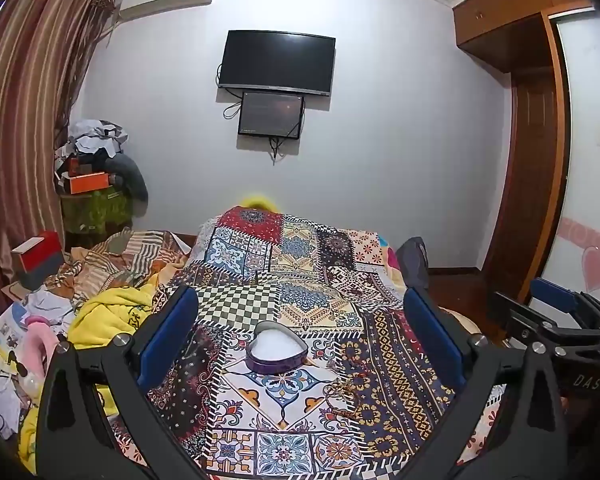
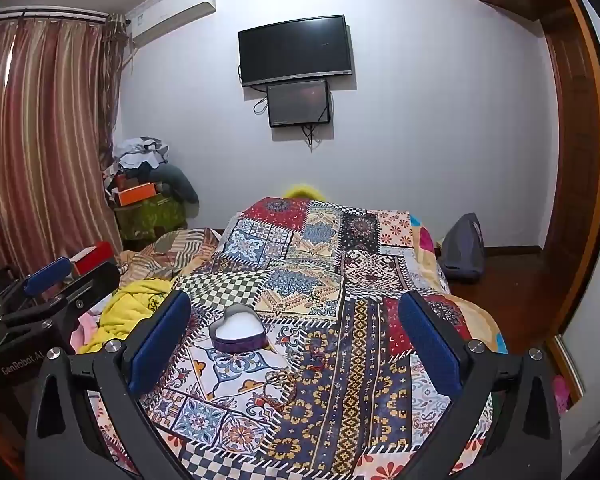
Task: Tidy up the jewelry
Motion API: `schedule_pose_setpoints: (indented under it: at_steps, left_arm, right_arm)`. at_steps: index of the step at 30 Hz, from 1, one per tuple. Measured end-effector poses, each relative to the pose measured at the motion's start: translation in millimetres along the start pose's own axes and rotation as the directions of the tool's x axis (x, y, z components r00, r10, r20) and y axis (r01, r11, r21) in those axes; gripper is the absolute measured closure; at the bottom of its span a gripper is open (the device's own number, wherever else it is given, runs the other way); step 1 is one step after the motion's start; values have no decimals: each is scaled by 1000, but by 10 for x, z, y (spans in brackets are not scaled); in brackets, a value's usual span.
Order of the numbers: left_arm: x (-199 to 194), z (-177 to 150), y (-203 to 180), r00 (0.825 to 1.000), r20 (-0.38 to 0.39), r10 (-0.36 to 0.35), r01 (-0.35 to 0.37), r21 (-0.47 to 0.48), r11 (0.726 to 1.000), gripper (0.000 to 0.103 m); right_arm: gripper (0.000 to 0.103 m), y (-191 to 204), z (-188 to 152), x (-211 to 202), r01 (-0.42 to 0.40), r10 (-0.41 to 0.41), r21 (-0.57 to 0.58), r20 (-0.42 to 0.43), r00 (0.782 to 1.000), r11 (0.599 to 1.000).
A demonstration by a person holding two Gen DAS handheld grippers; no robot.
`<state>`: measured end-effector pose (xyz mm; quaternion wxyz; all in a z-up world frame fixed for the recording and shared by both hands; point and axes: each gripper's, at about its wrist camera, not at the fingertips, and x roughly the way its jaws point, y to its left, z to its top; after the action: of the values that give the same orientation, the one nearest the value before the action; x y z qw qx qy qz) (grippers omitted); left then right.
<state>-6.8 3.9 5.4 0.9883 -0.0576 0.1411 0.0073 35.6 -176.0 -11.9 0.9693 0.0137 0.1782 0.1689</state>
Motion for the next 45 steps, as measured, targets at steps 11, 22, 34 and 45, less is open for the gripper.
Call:
schedule_pose_setpoints:
  at_steps: [11, 22, 34, 45]
  left_arm:
    - [19, -25, -32, 1000, 2, -3, 3, 5, 1000, 0]
    - [3, -13, -34, 1000, 8, -3, 3, 5, 1000, 0]
    - [20, -20, -19, 1000, 25, 0, -1, 15, 1000, 0]
    - [284, -112, 36, 999, -53, 2, -1, 8, 1000, 0]
  right_arm:
    - [0, -7, 18, -8, 0, 0, 3, -2, 1000, 1000]
    - [0, -16, 19, -9, 0, 0, 3, 0, 1000, 1000]
    - [0, -15, 26, 7, 0, 0, 1, -9, 1000, 1000]
    - [0, -77, -54, 242, 27, -27, -5, -76, 997, 1000]
